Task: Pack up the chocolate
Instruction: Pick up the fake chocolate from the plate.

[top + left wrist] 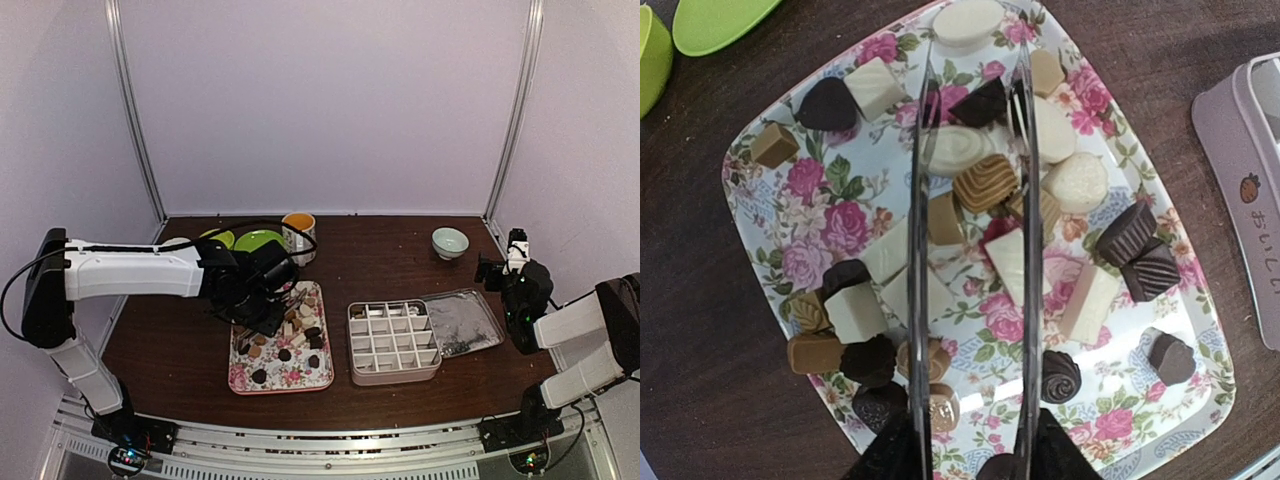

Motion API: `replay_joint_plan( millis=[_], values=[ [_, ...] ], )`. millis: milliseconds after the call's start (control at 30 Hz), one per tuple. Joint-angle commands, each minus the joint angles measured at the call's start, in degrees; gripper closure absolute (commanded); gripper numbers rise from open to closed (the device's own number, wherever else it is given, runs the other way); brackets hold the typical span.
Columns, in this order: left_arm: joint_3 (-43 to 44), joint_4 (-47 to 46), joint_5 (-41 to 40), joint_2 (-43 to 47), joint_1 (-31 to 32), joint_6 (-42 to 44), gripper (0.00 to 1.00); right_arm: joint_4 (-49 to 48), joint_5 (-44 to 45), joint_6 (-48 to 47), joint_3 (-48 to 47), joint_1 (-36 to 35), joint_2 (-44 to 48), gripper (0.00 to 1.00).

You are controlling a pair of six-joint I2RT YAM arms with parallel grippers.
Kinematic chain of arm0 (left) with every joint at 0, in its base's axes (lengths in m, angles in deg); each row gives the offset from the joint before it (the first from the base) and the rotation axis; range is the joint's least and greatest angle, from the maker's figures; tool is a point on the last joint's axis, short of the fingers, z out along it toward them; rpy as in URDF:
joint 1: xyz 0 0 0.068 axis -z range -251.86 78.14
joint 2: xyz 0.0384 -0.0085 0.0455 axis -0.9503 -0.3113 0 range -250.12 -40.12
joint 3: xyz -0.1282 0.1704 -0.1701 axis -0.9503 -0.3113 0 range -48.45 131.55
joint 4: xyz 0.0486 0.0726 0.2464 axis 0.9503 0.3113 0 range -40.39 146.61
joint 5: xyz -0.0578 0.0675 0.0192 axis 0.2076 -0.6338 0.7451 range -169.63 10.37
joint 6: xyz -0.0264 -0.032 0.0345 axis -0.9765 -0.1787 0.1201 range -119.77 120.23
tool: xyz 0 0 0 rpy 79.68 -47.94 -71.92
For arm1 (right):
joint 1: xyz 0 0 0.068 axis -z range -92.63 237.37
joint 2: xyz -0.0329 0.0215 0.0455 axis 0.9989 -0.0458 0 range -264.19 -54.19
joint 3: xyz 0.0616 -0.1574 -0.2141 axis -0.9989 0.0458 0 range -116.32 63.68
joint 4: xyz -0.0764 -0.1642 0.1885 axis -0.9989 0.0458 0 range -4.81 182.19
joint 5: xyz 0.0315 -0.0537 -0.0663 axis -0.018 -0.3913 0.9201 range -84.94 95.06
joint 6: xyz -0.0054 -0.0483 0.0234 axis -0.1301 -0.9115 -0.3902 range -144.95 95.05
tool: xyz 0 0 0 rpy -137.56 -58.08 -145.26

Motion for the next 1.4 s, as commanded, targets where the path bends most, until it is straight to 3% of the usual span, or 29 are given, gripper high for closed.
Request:
replay_joint_plan(
  millis=[0,167,467,833,1367],
  values=[
    [1.7,-0.9,1.0,-1.6,-0.4,0.9,0.62,-0.1,0.5,0.1,-0.7,0.4,-0.1,0.00],
    [2.8,0.5,0.7,-2.5,-0.3,1.0,0.63,-0.2,0.4,0.1,-0.7,0.5,-0.1,0.00],
    [5.7,3.9,-1.5,0.0,0.4,1.1,0.73,-0.1,0.5,0.1,-0.7,0.5,-0.1,0.00],
    [8.3,5.1,-2.1,3.6,2.4,1.4,0.69,-0.1,0.5,0.0,-0.7,0.5,-0.1,0.00],
    [9.4,7.2,-2.1,-2.5,1.4,2.8,0.62,-0.1,0.4,0.1,-0.7,0.5,-0.2,0.00]
  ],
)
